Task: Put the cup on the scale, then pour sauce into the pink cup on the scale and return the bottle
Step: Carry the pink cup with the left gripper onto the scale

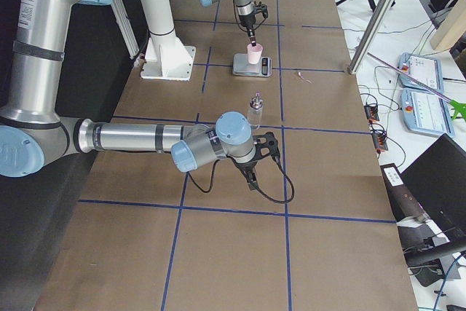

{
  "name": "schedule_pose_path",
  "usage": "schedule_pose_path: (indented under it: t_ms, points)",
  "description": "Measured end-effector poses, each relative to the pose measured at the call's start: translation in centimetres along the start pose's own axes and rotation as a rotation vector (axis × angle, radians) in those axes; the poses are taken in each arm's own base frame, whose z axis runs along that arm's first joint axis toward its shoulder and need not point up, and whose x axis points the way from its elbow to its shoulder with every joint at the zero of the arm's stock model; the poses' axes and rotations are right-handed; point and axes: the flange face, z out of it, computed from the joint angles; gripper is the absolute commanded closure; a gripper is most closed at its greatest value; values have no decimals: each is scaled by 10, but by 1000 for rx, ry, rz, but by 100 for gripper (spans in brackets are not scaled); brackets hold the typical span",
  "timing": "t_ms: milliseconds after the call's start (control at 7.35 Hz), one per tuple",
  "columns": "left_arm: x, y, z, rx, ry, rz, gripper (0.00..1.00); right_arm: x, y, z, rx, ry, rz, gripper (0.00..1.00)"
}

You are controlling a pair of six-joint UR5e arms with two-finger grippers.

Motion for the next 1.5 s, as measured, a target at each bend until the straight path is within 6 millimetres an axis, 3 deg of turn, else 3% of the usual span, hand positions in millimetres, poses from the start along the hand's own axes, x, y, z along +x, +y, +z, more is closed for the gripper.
schedule_pose_path:
  t_ms: [680,1224,1360,1496]
  points:
    - [0,7,2,-10,2,7,88,0,0,-1,2,1,1,0]
    - [-1,8,3,-12,0,7,73,2,1,-2,4,2,3,0]
    - [-2,7,3,-12,-1,6,55,2,1,-2,5,3,4,0]
    - [-2,7,3,-11,-1,7,4,2,1,-3,6,3,4,0]
